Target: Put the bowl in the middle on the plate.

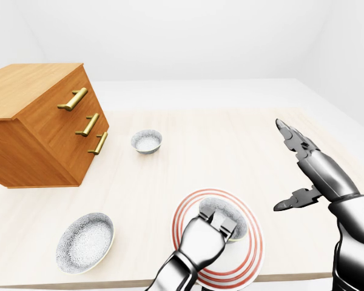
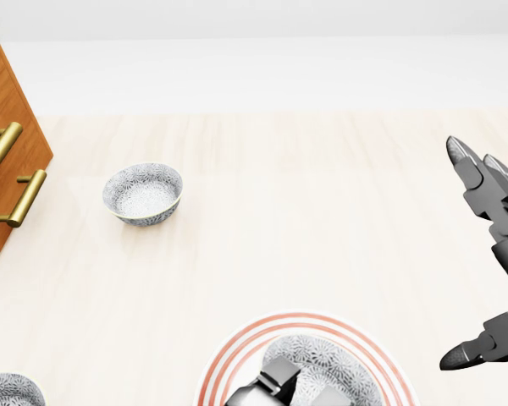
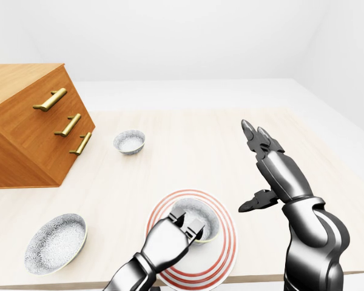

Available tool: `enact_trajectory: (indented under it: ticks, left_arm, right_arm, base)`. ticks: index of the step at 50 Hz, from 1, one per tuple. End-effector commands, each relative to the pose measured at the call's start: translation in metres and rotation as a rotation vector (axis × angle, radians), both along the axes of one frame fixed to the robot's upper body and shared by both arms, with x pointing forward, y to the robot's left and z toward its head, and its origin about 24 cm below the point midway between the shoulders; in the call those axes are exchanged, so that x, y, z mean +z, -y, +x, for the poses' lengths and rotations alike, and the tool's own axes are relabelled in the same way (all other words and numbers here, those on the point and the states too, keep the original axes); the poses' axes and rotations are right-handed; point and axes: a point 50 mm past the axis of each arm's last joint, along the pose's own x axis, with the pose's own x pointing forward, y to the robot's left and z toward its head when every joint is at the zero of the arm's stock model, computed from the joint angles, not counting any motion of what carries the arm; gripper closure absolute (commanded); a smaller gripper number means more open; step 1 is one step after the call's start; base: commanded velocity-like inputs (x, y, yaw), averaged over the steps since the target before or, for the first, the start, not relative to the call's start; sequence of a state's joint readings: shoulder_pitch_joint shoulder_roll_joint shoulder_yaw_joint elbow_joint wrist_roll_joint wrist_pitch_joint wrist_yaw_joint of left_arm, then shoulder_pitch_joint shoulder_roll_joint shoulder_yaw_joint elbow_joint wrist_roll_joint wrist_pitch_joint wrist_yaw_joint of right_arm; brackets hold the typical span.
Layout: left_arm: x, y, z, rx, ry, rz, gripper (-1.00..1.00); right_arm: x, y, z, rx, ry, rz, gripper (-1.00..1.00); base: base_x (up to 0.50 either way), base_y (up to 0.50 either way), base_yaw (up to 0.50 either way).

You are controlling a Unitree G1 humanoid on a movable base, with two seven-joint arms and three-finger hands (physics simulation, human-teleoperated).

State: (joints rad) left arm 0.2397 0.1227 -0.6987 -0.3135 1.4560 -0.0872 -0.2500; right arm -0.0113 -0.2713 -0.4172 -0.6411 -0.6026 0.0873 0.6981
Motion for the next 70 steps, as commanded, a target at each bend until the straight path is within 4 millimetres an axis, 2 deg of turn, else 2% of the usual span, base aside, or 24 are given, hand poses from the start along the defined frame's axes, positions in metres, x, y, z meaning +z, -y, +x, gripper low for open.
enact_trajectory:
  ticks: [1, 12, 25, 26, 27, 28, 30, 31, 35, 42, 44, 45, 48, 50, 51, 52, 53, 54, 70]
  left_arm:
    - [-0.015, 0.003, -0.004, -0.013, -0.020, 0.071, 1.00]
    - [-0.014, 0.001, 0.001, 0.000, -0.026, 0.080, 1.00]
    - [-0.019, -0.008, -0.003, -0.005, -0.169, 0.151, 1.00]
    - [-0.018, -0.008, -0.002, -0.002, -0.152, 0.144, 0.97]
    - [-0.016, -0.008, -0.002, 0.000, -0.154, 0.138, 0.79]
    - [-0.018, -0.010, -0.004, -0.005, -0.205, 0.154, 0.87]
    - [-0.018, -0.012, -0.003, -0.002, -0.219, 0.169, 0.80]
    - [-0.016, -0.013, -0.002, 0.001, -0.202, 0.165, 0.85]
    - [-0.015, -0.016, -0.002, 0.006, -0.235, 0.189, 0.69]
    - [-0.009, -0.017, 0.000, 0.013, -0.225, 0.184, 0.62]
    - [-0.006, -0.018, 0.001, 0.015, -0.227, 0.184, 0.46]
    - [-0.005, -0.018, 0.001, 0.014, -0.239, 0.186, 0.51]
    - [-0.006, -0.019, 0.000, 0.017, -0.236, 0.188, 0.45]
    - [-0.006, -0.019, -0.001, 0.013, -0.256, 0.184, 0.26]
    - [-0.004, -0.019, -0.002, 0.010, -0.257, 0.177, -0.29]
    - [-0.003, -0.020, -0.002, 0.010, -0.253, 0.181, -0.63]
    - [-0.003, -0.020, -0.002, 0.010, -0.253, 0.181, -0.63]
    - [-0.001, -0.020, 0.000, 0.012, -0.251, 0.177, -1.00]
    - [0.008, -0.028, 0.007, 0.056, -0.230, 0.111, -1.00]
  right_arm:
    - [-0.001, 0.001, 0.000, -0.001, -0.004, 0.004, -1.00]
    - [-0.003, 0.001, 0.002, 0.000, -0.014, 0.011, -1.00]
    - [0.000, 0.001, 0.001, 0.000, -0.002, 0.003, -1.00]
    - [-0.001, 0.001, 0.001, -0.001, -0.005, 0.006, -1.00]
    - [-0.001, 0.002, 0.002, -0.001, -0.008, 0.009, -1.00]
    - [-0.001, 0.002, 0.001, 0.000, -0.007, 0.008, -1.00]
    - [-0.001, 0.002, 0.002, 0.001, -0.007, 0.008, -1.00]
    - [-0.003, 0.002, 0.002, 0.000, -0.013, 0.013, -1.00]
    - [-0.001, 0.001, 0.002, 0.002, -0.006, 0.007, -1.00]
    - [-0.004, 0.002, 0.003, 0.001, -0.020, 0.018, -1.00]
    - [-0.003, 0.002, 0.003, 0.002, -0.015, 0.014, -1.00]
    - [-0.003, 0.002, 0.002, 0.003, -0.015, 0.013, -1.00]
    - [-0.004, 0.002, 0.003, 0.002, -0.019, 0.017, -1.00]
    - [-0.005, 0.003, 0.003, 0.002, -0.023, 0.020, -1.00]
    - [-0.004, 0.002, 0.003, 0.002, -0.021, 0.018, -1.00]
    - [-0.003, 0.002, 0.003, 0.003, -0.016, 0.014, -1.00]
    - [-0.003, 0.002, 0.003, 0.003, -0.016, 0.014, -1.00]
    - [-0.003, 0.002, 0.003, 0.003, -0.014, 0.012, -1.00]
    - [-0.005, 0.003, 0.003, 0.002, -0.025, 0.020, -1.00]
  base:
    - [0.00, 0.00, 0.00]
    - [0.00, 0.00, 0.00]
    - [0.00, 0.00, 0.00]
    - [0.00, 0.00, 0.00]
    - [0.00, 0.00, 0.00]
    - [0.00, 0.00, 0.00]
    - [0.01, 0.00, 0.00]
    - [0.00, 0.00, 0.00]
    - [0.00, 0.00, 0.00]
    - [0.00, 0.00, 0.00]
    - [0.00, 0.00, 0.00]
    - [0.00, 0.00, 0.00]
    - [0.00, 0.00, 0.00]
    - [0.00, 0.00, 0.00]
    - [0.00, 0.00, 0.00]
    - [0.00, 0.00, 0.00]
    - [0.00, 0.00, 0.00]
    - [0.00, 0.00, 0.00]
    - [0.00, 0.00, 0.00]
